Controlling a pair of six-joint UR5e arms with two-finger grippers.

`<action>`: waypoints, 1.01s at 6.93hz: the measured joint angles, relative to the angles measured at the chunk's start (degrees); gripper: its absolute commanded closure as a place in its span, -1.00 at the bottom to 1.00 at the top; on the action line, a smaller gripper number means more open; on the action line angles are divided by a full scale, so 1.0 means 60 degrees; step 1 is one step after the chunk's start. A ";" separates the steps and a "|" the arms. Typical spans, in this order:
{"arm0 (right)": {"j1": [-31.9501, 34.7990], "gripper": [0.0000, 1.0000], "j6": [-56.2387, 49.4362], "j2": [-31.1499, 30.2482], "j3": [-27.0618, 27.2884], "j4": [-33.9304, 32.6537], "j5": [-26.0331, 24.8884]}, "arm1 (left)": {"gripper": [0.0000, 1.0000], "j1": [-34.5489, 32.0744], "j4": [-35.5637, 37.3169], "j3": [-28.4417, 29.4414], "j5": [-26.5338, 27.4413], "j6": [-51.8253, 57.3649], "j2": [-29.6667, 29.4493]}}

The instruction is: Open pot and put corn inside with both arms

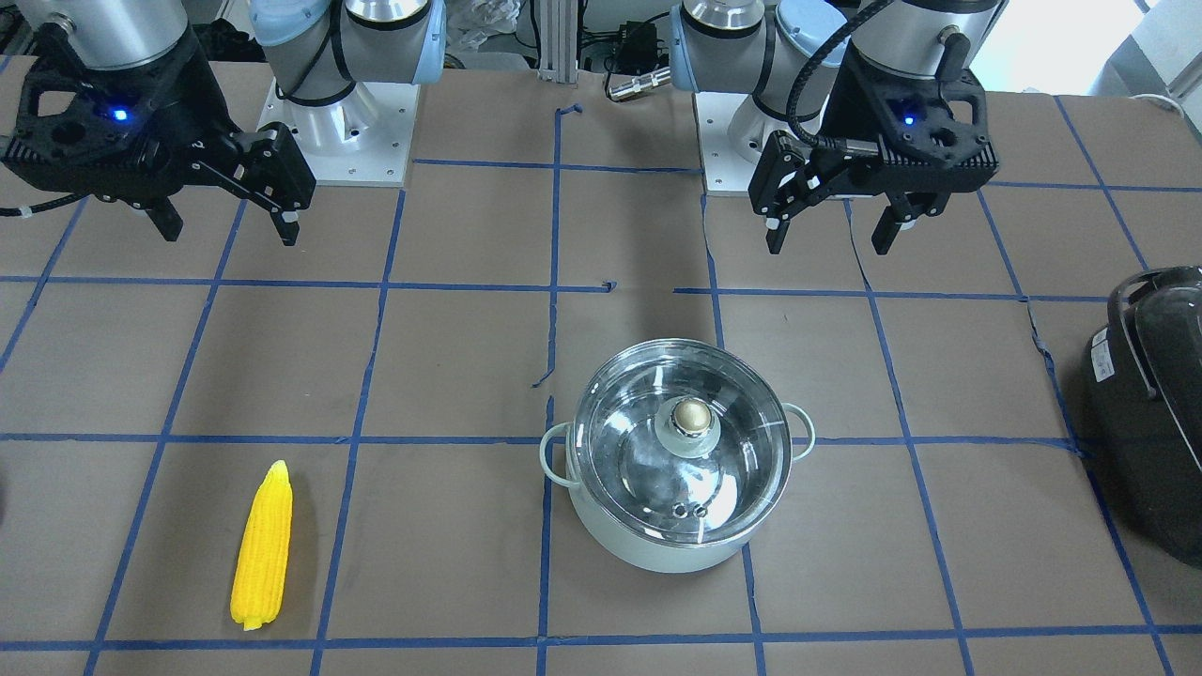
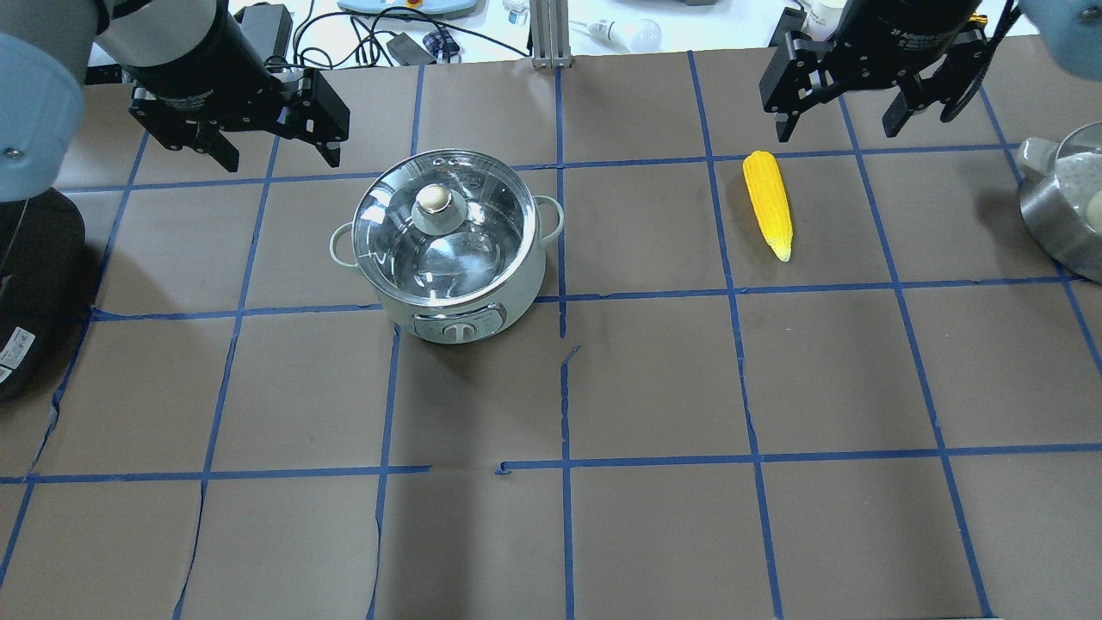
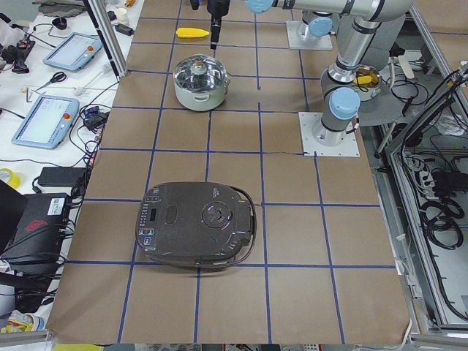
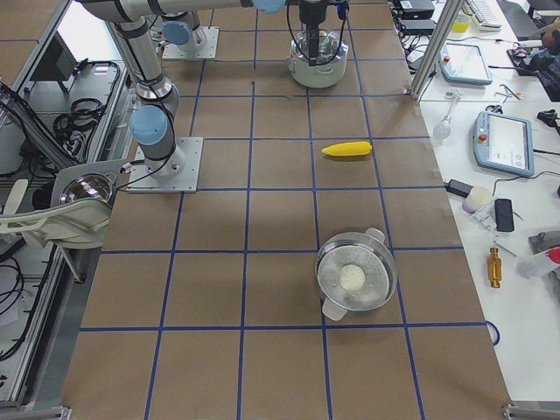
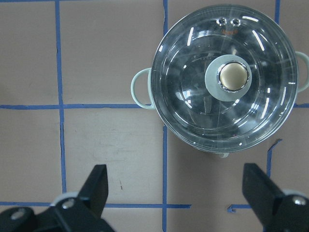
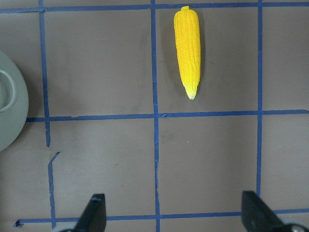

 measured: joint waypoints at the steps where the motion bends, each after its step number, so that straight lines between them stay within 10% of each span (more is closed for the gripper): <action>1: 0.0000 -1.00 -0.0001 0.0000 0.0000 0.0006 0.0000 | -1.00 0.0007 0.0000 -0.0005 -0.0006 0.0000 0.0006; 7: 0.0000 -1.00 -0.0004 0.0000 0.0000 0.0008 0.0000 | -1.00 -0.0087 0.0167 0.0043 0.0022 -0.0228 -0.0272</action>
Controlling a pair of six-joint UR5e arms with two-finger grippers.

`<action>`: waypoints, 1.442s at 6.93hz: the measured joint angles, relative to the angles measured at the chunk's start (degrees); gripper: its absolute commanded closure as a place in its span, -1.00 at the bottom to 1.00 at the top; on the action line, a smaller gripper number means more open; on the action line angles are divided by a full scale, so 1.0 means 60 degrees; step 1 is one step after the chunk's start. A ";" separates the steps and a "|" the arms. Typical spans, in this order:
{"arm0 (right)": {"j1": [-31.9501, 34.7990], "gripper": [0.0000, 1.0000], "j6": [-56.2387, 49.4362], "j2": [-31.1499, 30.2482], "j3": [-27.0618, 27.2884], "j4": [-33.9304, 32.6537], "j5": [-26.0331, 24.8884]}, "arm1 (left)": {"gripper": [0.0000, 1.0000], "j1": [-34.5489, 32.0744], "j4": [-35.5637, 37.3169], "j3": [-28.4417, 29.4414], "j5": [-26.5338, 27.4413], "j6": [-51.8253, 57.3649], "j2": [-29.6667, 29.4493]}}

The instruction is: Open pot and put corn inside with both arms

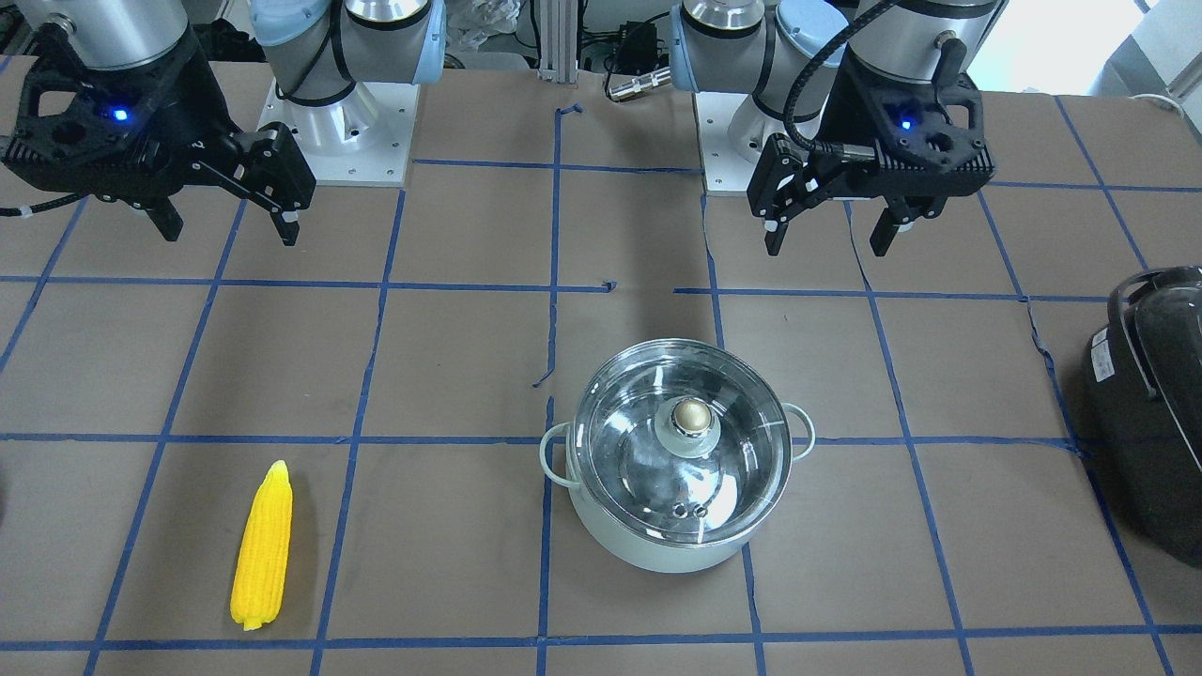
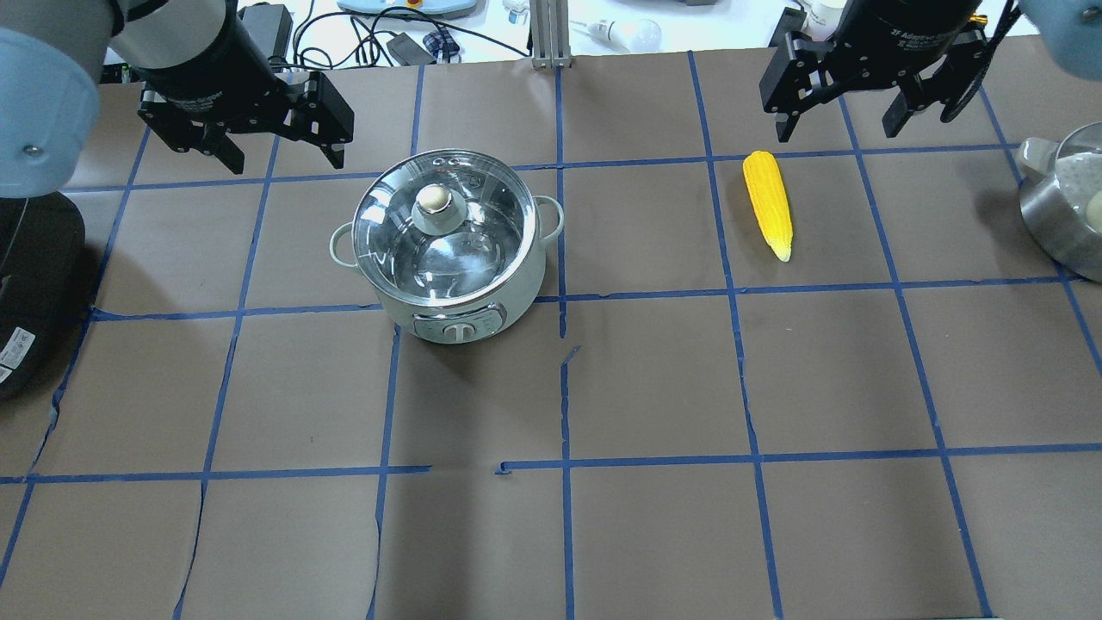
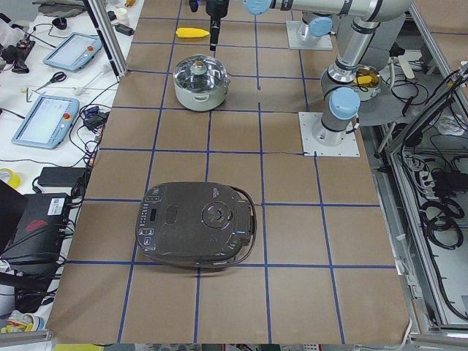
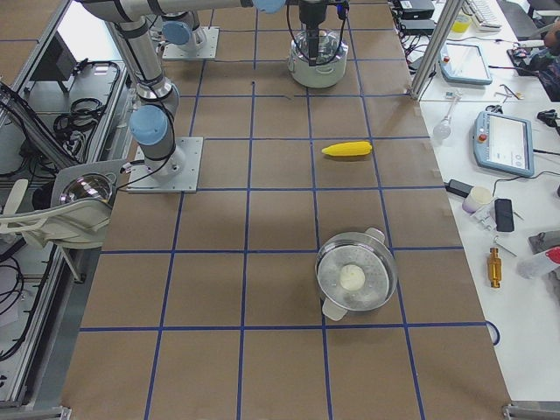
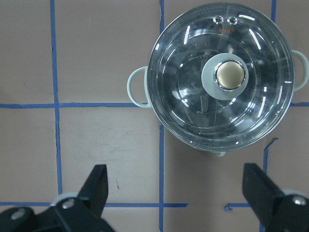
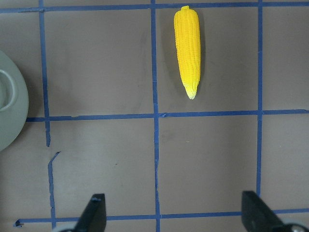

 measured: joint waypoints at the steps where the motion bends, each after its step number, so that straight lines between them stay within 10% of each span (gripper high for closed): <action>1: 0.0000 -1.00 0.0000 0.0000 0.0000 0.0007 0.0000 | -1.00 -0.0194 0.0212 0.0086 -0.0031 -0.0240 -0.0284; 10: 0.0000 -1.00 0.0004 0.0000 0.0000 -0.0005 0.0013 | -1.00 -0.1304 0.2554 0.0170 -0.0216 -0.1107 -0.3226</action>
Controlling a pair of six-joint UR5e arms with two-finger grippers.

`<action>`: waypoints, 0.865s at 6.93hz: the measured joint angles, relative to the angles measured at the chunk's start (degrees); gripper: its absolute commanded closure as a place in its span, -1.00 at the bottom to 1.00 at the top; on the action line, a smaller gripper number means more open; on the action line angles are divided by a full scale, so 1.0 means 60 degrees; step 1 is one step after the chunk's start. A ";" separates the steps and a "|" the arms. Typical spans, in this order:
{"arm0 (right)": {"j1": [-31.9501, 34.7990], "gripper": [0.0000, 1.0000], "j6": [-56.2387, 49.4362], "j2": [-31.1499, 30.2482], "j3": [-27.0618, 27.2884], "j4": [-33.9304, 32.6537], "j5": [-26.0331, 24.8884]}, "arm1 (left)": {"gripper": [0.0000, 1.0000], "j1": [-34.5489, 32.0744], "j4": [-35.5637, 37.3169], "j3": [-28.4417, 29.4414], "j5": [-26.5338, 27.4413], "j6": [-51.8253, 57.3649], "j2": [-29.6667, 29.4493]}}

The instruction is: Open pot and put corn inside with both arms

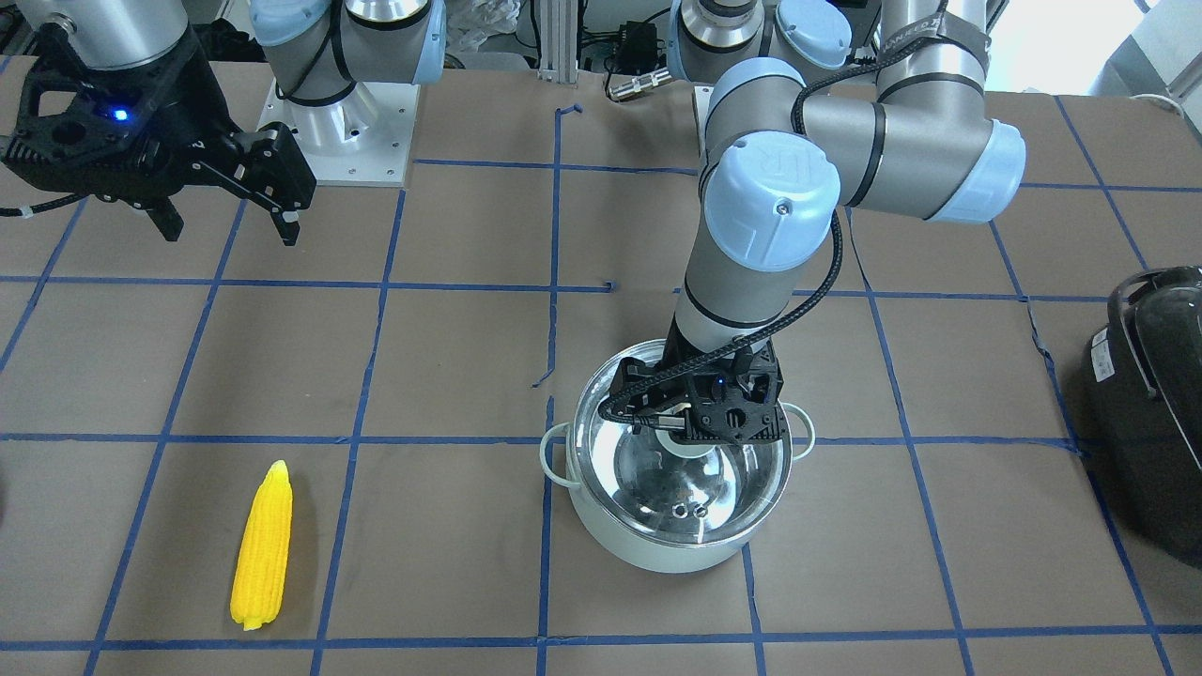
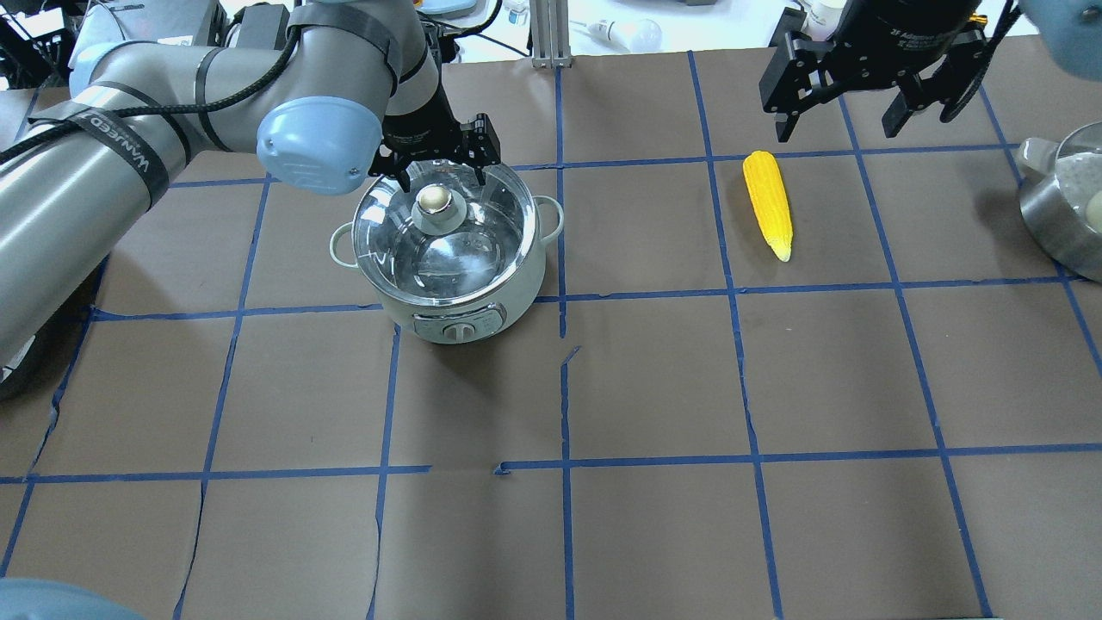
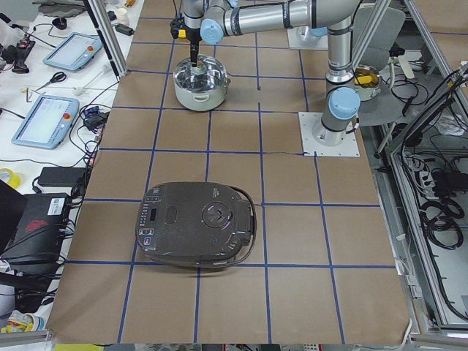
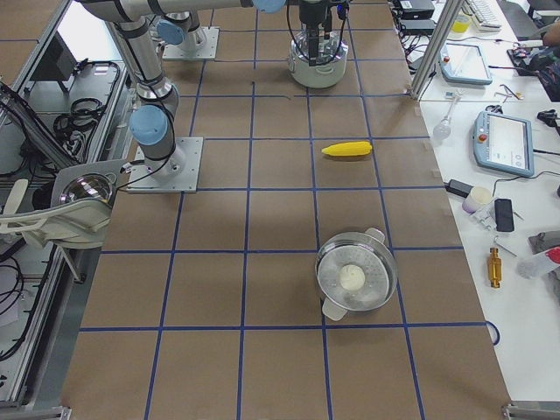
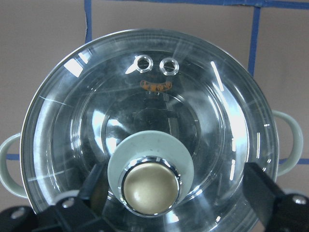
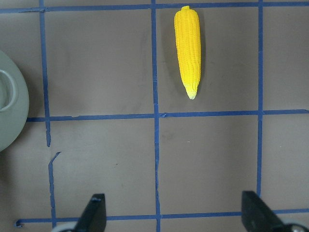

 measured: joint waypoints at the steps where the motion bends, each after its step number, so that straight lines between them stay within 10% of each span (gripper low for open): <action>1: 0.0000 -1.00 -0.0005 0.0000 0.0000 0.0001 0.0001 | -1.00 0.0028 0.0003 -0.0057 0.0120 0.0277 -0.0008; 6: 0.0005 -1.00 -0.0008 0.0000 0.0000 0.0017 0.0002 | -0.47 0.0061 -0.0017 -0.0228 0.0214 0.0311 -0.0048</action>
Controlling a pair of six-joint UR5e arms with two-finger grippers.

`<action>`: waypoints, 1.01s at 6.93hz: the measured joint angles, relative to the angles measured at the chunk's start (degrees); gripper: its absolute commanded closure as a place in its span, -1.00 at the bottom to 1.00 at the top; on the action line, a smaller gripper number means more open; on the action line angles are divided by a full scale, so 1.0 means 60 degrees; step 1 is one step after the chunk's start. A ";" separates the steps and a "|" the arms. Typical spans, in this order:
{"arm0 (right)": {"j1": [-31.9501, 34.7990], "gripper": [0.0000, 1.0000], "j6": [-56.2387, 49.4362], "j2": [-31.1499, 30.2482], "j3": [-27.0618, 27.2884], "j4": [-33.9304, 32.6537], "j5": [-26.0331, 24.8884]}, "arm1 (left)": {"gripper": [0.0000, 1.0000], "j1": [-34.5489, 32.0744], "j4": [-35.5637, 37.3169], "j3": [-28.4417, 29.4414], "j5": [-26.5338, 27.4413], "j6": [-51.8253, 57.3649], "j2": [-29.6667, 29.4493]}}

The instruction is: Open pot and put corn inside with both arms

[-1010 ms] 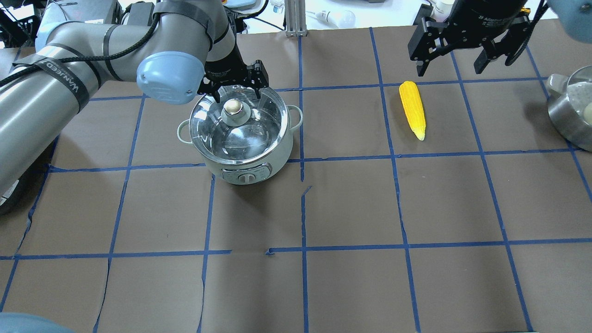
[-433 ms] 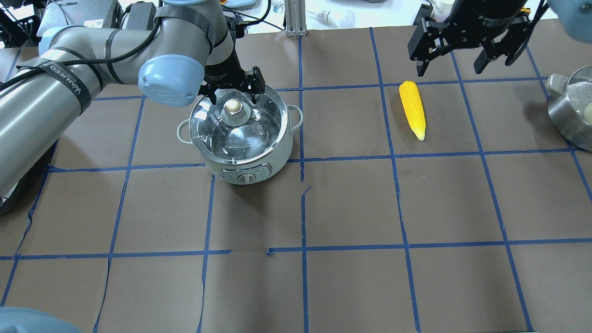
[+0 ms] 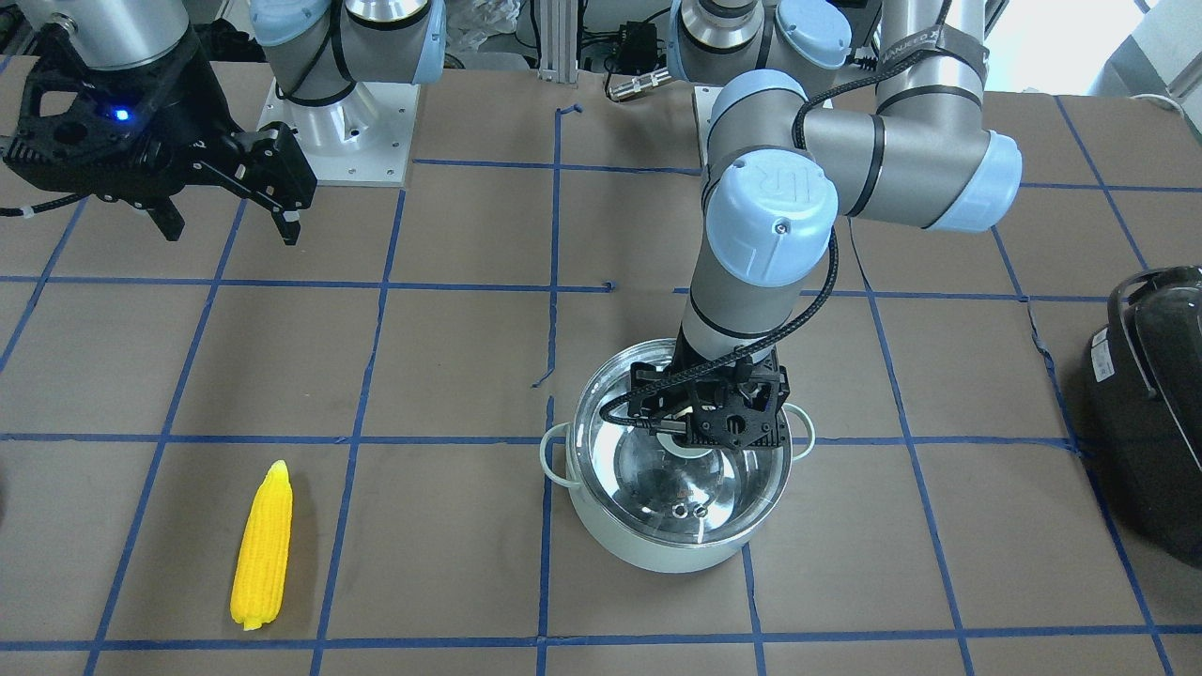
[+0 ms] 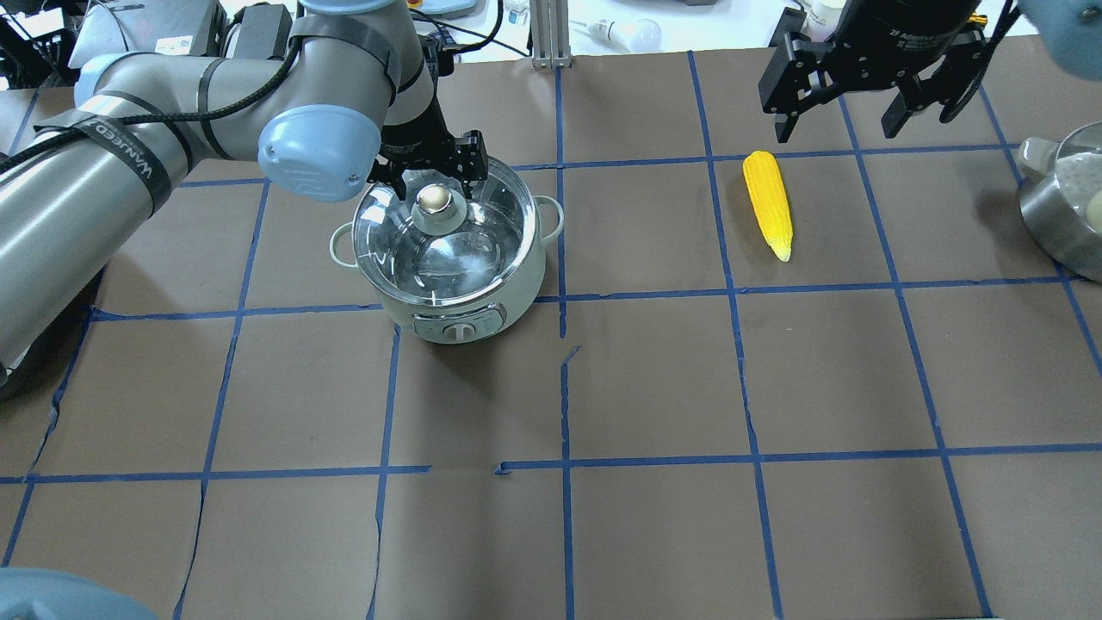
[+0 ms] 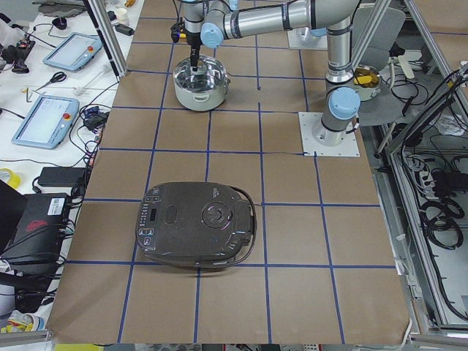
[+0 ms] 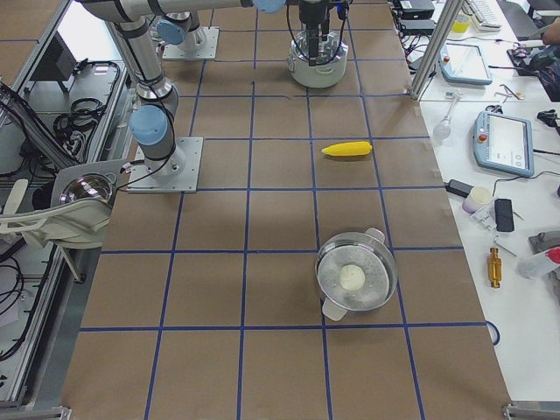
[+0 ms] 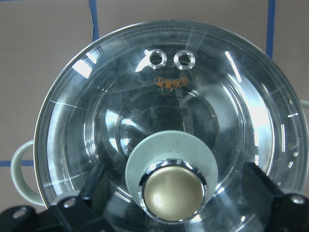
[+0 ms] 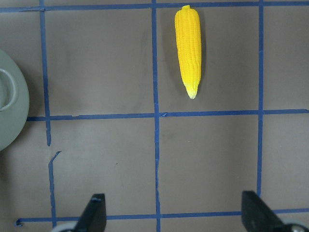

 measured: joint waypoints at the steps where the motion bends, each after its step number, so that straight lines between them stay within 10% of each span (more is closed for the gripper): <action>1: -0.0004 -1.00 0.0000 0.0000 0.0001 -0.0003 0.0000 | -0.43 0.0000 0.0003 -0.0100 -0.0016 -0.0009 -0.0004; 7: 0.0005 -1.00 0.0007 0.0000 0.0001 -0.0015 0.0000 | 0.16 0.0030 0.0006 -0.0163 -0.0100 0.0027 0.0042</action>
